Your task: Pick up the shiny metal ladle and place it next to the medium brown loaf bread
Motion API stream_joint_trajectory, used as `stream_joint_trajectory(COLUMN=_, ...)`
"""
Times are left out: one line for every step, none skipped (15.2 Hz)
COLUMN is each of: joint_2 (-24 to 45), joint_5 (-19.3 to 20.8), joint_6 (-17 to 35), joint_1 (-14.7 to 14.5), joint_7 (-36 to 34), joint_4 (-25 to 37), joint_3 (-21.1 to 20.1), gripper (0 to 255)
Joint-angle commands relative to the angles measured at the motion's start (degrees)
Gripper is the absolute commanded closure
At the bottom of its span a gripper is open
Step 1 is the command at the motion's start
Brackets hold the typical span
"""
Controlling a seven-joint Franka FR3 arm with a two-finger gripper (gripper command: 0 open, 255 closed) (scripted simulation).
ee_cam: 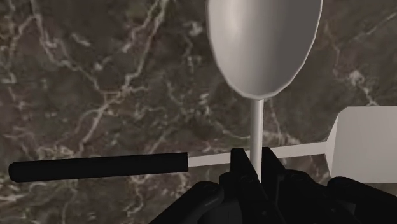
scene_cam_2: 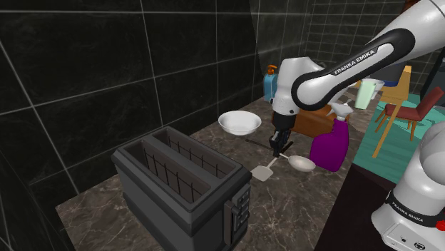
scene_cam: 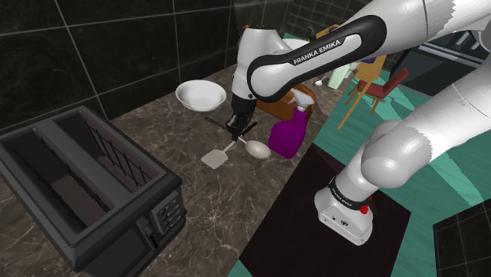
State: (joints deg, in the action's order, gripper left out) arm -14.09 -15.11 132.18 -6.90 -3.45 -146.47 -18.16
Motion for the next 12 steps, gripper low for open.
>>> stream_joint_trajectory(joint_2=0.0, joint_5=0.0, joint_6=0.0, joint_1=0.0, joint_7=0.0, joint_4=0.0, joint_3=0.0, gripper=255)
stream_joint_trajectory(joint_2=0.0, joint_5=0.0, joint_6=0.0, joint_1=0.0, joint_7=0.0, joint_4=0.0, joint_3=0.0, gripper=0)
stream_joint_trajectory(joint_2=0.0, joint_5=0.0, joint_6=0.0, joint_1=0.0, joint_7=0.0, joint_4=0.0, joint_3=0.0, gripper=0)
stream_joint_trajectory(joint_2=0.0, joint_5=0.0, joint_6=0.0, joint_1=0.0, joint_7=0.0, joint_4=0.0, joint_3=0.0, gripper=0)
stream_joint_trajectory(joint_2=0.0, joint_5=0.0, joint_6=0.0, joint_1=0.0, joint_7=0.0, joint_4=0.0, joint_3=0.0, gripper=0)
stream_joint_trajectory(joint_2=0.0, joint_5=0.0, joint_6=0.0, joint_1=0.0, joint_7=0.0, joint_4=0.0, joint_3=0.0, gripper=0)
stream_joint_trajectory(joint_2=0.0, joint_5=0.0, joint_6=0.0, joint_1=0.0, joint_7=0.0, joint_4=0.0, joint_3=0.0, gripper=0)
stream_joint_trajectory(joint_2=-1.4, joint_5=0.1, joint_6=-2.2, joint_1=0.1, joint_7=0.0, joint_4=0.9, joint_3=0.3, gripper=0)
stream_joint_trajectory(joint_2=-2.6, joint_5=0.2, joint_6=-4.5, joint_1=0.2, joint_7=0.1, joint_4=1.8, joint_3=0.7, gripper=0)
stream_joint_trajectory(joint_2=-3.8, joint_5=0.3, joint_6=-6.7, joint_1=0.3, joint_7=0.1, joint_4=2.8, joint_3=1.0, gripper=0)
stream_joint_trajectory(joint_2=-4.6, joint_5=0.5, joint_6=-8.4, joint_1=0.4, joint_7=0.1, joint_4=3.7, joint_3=1.3, gripper=0)
stream_joint_trajectory(joint_2=-4.6, joint_5=0.5, joint_6=-8.4, joint_1=0.4, joint_7=0.1, joint_4=3.7, joint_3=1.3, gripper=0)
